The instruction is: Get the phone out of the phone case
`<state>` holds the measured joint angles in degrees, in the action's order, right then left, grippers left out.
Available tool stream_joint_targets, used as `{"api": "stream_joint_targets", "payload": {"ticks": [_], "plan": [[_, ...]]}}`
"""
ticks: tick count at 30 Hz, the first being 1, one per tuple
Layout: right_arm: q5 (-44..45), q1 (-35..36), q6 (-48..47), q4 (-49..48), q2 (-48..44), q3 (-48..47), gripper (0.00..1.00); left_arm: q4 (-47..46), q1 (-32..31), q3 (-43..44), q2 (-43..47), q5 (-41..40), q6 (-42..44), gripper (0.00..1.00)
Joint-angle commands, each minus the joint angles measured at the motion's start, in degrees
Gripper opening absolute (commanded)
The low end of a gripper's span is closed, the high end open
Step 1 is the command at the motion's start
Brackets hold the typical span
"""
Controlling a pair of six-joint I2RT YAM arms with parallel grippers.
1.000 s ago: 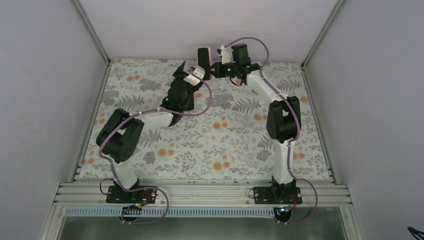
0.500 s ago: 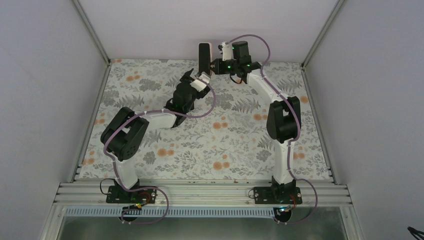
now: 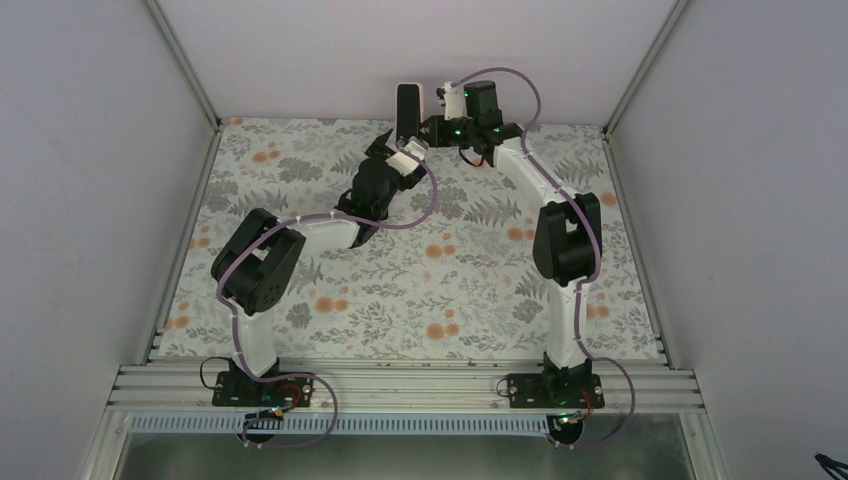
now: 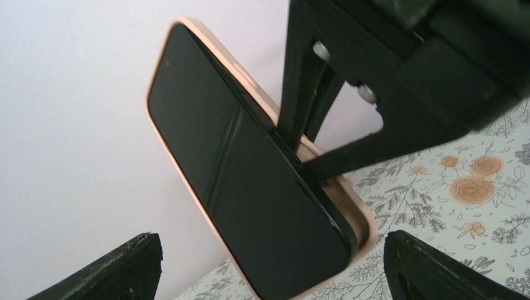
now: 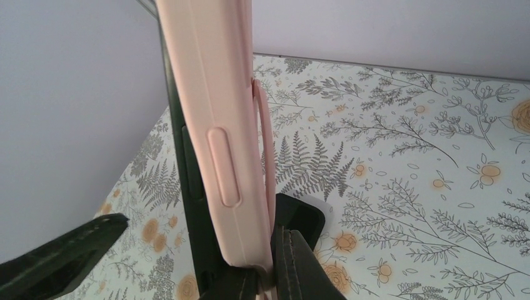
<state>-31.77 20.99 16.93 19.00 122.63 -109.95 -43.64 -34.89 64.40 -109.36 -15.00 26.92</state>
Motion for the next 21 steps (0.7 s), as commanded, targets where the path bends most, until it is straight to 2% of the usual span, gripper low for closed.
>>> {"api": "stream_joint_targets", "payload": {"ticks": [1,7,13,21], "plan": [[-1.69,0.62,1.18,-4.51,-1.41,-2.75,0.03,-0.92,-0.17,2.13,-2.27,-1.78,1.6,0.88],[-1.66,0.89,0.86,-4.48,-2.22,-1.95,0.03,-3.76,-0.09,2.57,-3.69,-5.87,3.24,0.88],[-1.66,0.9,0.65,-4.81,-1.97,-0.98,0.03,-5.03,-0.16,0.04,-1.47,-2.52,3.11,0.88],[-1.22,1.24,0.19,-5.04,-2.21,-0.29,0.03,-5.46,-0.09,0.0,-1.05,-2.88,3.49,0.88]]}}
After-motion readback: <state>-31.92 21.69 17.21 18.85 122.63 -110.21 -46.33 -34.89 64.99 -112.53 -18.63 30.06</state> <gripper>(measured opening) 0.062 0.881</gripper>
